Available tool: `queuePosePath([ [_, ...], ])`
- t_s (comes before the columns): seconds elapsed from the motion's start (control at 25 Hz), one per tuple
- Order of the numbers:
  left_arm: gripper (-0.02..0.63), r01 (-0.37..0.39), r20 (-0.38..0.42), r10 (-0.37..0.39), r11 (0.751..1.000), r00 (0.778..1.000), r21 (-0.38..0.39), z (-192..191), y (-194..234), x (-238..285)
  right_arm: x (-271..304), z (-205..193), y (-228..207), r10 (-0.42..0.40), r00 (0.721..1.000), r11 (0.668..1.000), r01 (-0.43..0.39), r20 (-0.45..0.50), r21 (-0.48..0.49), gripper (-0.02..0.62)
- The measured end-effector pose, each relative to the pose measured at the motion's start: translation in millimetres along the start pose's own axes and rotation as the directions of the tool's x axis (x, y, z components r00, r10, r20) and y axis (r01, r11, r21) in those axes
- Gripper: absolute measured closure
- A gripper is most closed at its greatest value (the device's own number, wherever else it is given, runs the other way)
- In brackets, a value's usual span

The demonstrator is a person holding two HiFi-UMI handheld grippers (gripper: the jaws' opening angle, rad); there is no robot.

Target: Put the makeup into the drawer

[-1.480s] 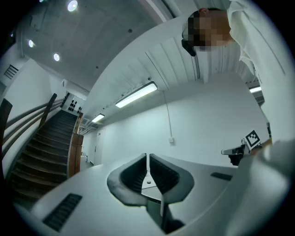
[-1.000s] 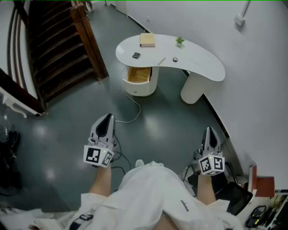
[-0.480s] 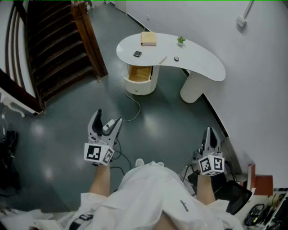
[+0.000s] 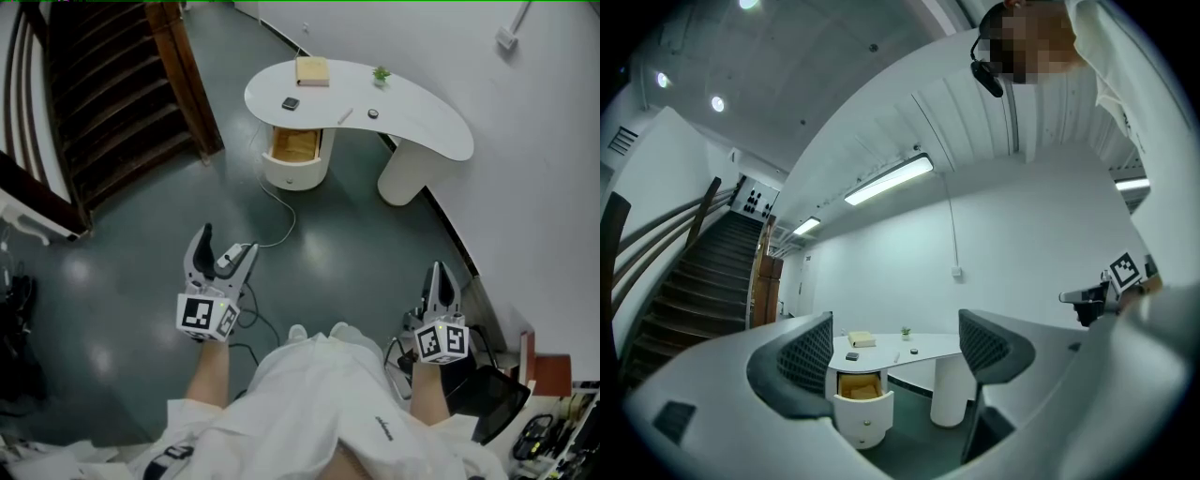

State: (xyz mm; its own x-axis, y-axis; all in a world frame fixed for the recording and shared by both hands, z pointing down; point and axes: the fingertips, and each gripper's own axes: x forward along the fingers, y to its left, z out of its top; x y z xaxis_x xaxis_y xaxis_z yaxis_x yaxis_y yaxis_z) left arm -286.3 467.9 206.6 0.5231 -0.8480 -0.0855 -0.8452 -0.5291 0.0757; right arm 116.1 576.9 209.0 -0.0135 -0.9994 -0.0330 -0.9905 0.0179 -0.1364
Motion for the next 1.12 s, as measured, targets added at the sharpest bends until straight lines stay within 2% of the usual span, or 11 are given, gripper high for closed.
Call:
queuePosePath([
  [0.36, 0.206, -0.006, -0.008, 0.006, 1.000, 1.000, -0.009, -3.9, 11.2, 8.5, 23.9, 0.4, 10.5, 0.029, 1.000, 1.000, -0.029, -0.004, -0.007, 0.578],
  [0.68, 0.206, -0.027, -0.021, 0.027, 1.000, 0.999, -0.007, -8.0, 22.4, 36.4, 68.3, -8.6, 10.4, 0.071, 0.997, 0.997, -0.071, -0.003, 0.029, 0.578],
  [1.12, 0.206, -0.029, -0.049, 0.028, 1.000, 0.998, -0.006, -22.6, 35.7, 143.7, 173.2, -15.8, -28.9, 0.097, 0.995, 0.994, -0.096, -0.017, 0.048, 0.578],
])
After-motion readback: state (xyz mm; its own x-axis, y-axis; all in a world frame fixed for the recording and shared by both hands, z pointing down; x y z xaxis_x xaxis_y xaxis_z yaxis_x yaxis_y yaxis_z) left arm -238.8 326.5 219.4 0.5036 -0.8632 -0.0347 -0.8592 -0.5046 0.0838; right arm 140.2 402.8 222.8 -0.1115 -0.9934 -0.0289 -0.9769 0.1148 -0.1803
